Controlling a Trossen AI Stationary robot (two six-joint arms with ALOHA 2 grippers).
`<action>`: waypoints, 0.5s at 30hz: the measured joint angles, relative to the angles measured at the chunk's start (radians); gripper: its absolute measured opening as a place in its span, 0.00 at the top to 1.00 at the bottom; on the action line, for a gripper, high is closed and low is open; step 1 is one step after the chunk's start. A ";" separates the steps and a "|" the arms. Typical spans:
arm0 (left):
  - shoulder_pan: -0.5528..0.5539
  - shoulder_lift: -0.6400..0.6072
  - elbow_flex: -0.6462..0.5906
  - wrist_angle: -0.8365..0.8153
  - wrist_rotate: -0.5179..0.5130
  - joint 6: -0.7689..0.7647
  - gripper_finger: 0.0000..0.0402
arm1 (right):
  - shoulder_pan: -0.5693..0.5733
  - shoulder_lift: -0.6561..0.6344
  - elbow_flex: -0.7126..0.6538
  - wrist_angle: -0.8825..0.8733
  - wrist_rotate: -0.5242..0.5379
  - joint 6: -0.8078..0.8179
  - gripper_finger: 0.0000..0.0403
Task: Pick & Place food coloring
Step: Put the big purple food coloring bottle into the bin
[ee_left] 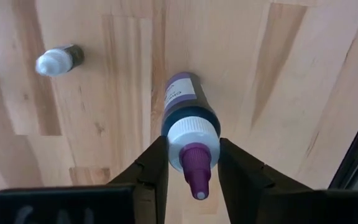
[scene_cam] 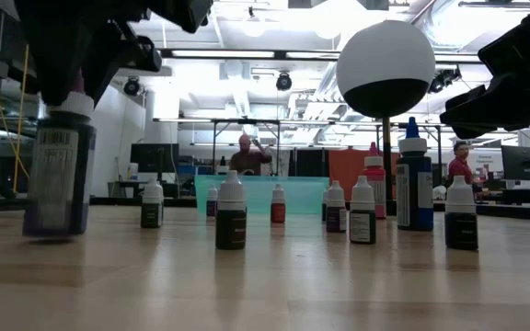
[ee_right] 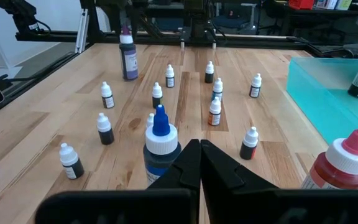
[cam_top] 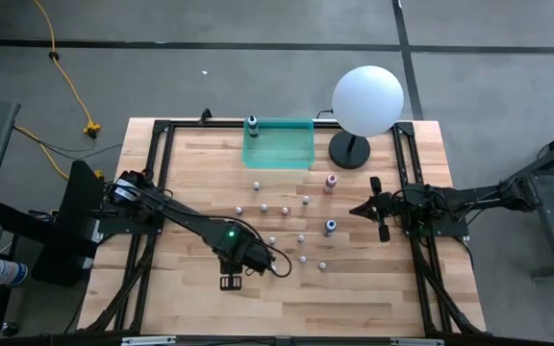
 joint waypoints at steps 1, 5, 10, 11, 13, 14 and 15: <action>0.000 0.000 0.015 -0.016 0.001 0.000 0.75 | 0.000 0.000 0.000 0.000 0.000 0.000 1.00; 0.007 0.000 0.092 -0.102 0.000 0.010 0.76 | 0.000 0.000 0.000 0.000 0.000 0.000 1.00; 0.014 -0.001 0.214 -0.208 0.000 0.022 0.76 | 0.000 0.000 0.000 0.000 0.000 0.000 1.00; 0.015 -0.001 0.239 -0.222 -0.003 0.022 0.76 | 0.000 0.000 0.000 0.000 0.000 0.000 1.00; 0.027 -0.001 0.290 -0.251 -0.005 0.026 0.76 | 0.000 0.000 0.000 0.000 0.000 0.000 1.00; 0.031 -0.001 0.315 -0.270 -0.007 0.026 0.76 | 0.000 0.000 0.000 0.000 0.000 0.000 1.00; 0.038 -0.001 0.340 -0.286 -0.009 0.026 0.76 | 0.000 0.000 0.000 0.000 0.000 0.000 1.00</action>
